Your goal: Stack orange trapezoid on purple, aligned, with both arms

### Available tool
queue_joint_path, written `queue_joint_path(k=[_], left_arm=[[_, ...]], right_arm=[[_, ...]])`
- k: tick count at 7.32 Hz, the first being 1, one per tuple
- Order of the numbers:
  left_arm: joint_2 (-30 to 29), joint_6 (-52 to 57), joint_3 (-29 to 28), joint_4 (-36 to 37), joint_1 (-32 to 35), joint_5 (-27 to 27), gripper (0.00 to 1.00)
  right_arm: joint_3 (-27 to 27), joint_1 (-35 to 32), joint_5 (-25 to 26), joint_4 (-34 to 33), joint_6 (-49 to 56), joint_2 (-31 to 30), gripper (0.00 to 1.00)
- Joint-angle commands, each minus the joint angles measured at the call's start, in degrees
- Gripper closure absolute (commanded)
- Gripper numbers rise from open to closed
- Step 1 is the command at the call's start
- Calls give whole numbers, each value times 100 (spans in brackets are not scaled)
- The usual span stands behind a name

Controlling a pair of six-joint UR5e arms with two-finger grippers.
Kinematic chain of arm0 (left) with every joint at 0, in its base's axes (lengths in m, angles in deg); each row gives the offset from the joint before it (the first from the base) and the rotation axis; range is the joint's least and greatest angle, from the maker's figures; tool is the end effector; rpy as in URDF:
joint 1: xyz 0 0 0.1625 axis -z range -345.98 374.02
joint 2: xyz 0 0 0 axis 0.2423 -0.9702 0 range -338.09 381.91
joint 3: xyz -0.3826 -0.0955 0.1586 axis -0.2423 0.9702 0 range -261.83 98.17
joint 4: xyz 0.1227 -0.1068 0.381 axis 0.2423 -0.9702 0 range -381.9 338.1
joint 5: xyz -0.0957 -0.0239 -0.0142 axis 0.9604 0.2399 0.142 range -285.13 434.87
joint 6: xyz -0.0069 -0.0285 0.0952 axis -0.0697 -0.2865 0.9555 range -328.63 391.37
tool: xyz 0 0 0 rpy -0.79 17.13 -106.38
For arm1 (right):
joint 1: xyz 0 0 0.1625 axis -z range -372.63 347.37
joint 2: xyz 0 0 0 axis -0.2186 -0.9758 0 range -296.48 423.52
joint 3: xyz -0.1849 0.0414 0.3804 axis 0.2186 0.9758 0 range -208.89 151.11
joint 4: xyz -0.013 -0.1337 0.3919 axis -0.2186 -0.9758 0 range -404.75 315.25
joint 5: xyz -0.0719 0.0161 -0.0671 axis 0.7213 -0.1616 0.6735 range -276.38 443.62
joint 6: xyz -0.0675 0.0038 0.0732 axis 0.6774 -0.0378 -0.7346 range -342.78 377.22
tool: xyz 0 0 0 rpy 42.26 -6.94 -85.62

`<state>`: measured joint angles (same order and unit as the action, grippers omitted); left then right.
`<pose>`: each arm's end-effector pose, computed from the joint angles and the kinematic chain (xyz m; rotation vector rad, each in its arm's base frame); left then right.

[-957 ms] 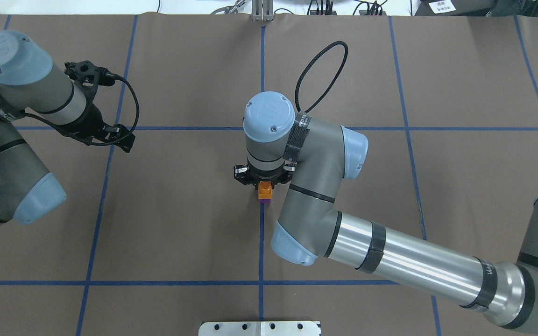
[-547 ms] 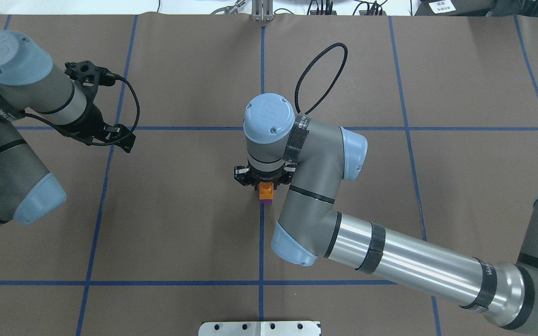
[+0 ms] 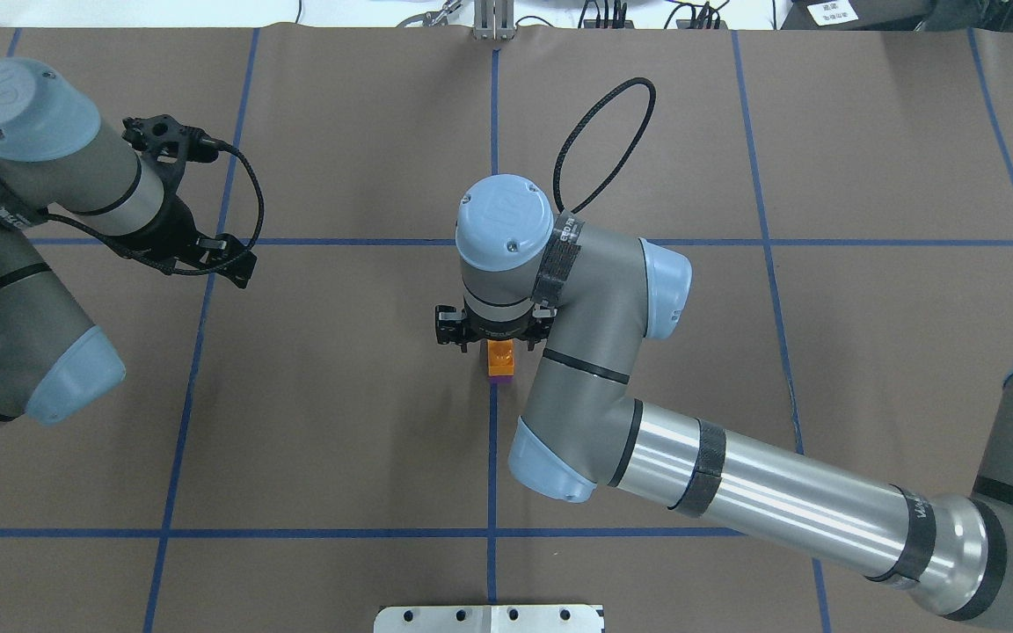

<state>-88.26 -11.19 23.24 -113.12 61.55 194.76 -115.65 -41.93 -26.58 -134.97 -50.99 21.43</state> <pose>0.3423 -0.4979 0.3455 0.1178 0.7915 0.1644 -0.5890 -0.4440 0.1686 0.0291 -0.8360 -0.0134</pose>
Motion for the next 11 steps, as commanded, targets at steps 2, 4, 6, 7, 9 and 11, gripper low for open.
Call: queue_joint_path(k=[2,4,6,7,9,11], left_arm=[[572,1051,84,-36,701,384,0],[1039,2394,-82,-28,1640,734,0],[1217,3984,-774,-28,2651,1202,0],[1226,4549,-1239,-19,3083,1212,0],[1148,5352,-1987,-19,3708,1212,0],[1112,5311,-2253,25,3772,1212,0]], right_arm=[[-1646,-889,-500,-5,176,-1654,0],[-2081,-1758,-904,13,1330,-2815,0],[-2021,-2813,-1196,13,3104,-3714,0],[-1829,-3444,-1527,13,3965,-4014,0],[-1329,-4606,-2302,4,5566,-4445,0],[-925,-5311,-2331,-57,6414,-4588,0]])
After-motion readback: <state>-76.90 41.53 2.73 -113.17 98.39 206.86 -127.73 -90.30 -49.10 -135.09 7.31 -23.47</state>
